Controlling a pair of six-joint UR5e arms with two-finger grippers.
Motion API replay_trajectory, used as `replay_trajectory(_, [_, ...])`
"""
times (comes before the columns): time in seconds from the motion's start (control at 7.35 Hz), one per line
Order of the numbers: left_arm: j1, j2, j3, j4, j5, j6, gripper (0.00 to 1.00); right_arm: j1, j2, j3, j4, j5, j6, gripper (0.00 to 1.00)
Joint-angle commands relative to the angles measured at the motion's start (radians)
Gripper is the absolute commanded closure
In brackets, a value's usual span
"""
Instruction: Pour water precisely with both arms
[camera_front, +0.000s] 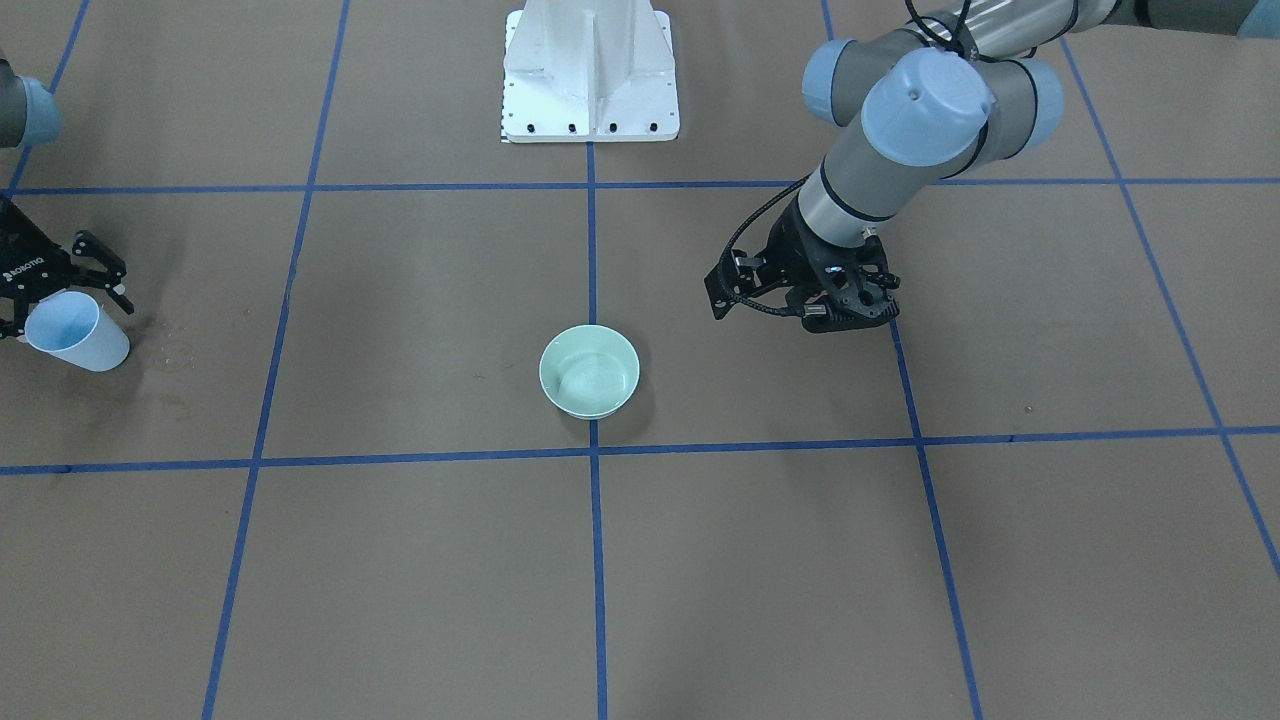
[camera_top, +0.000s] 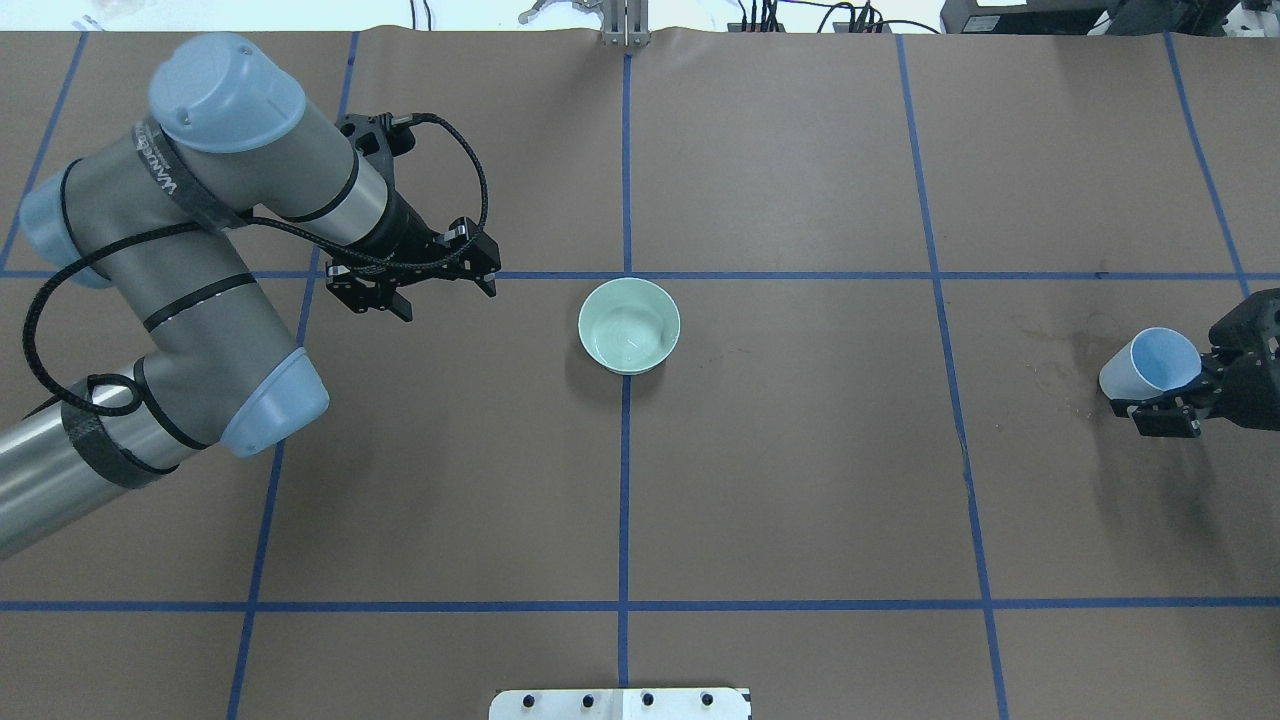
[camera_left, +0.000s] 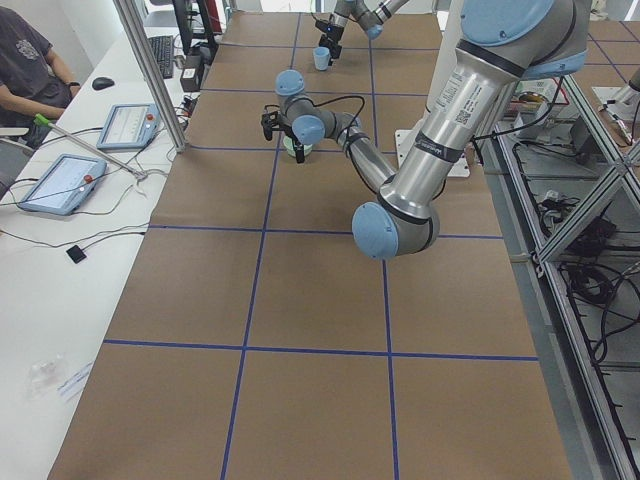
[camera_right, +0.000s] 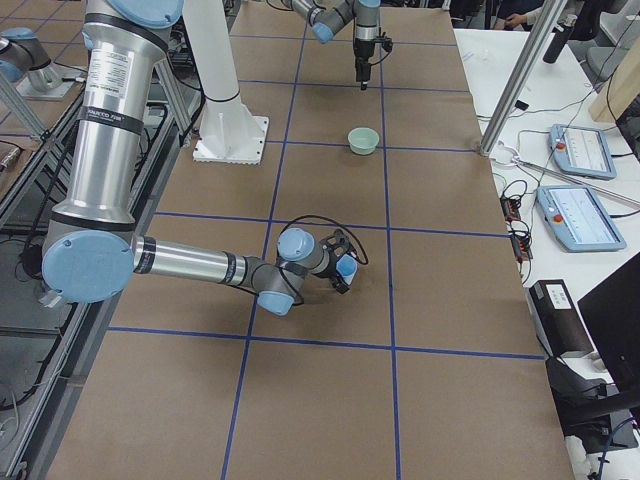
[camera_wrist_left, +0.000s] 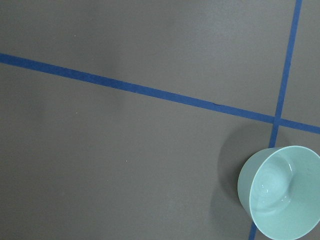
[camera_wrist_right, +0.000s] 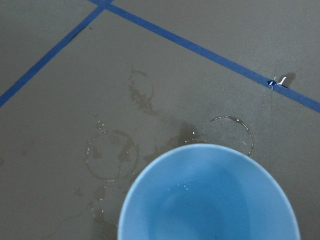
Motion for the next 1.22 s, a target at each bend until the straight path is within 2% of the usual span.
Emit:
replay_trajectory(0.0, [0.0,-0.001,0.0,0.001,0.0,0.002,0.0,0.002,0.0,-0.016,0.039,-0.006,-0.005,0.04])
replay_trajectory(0.27, [0.0,0.001,-0.003,0.0,0.0,0.0,0.0,0.002,0.002,-0.073,0.136,-0.047,-0.003,0.07])
replay_trajectory(0.68, [0.0,-0.001,-0.006,0.0,0.0,0.0,0.0,0.002,0.002,-0.073,0.194,-0.082,0.004,0.07])
replay_trajectory(1.09, [0.0,0.001,-0.006,0.0,0.002,0.0,0.0,0.002,0.003,-0.069,0.196,-0.085,0.023,0.07])
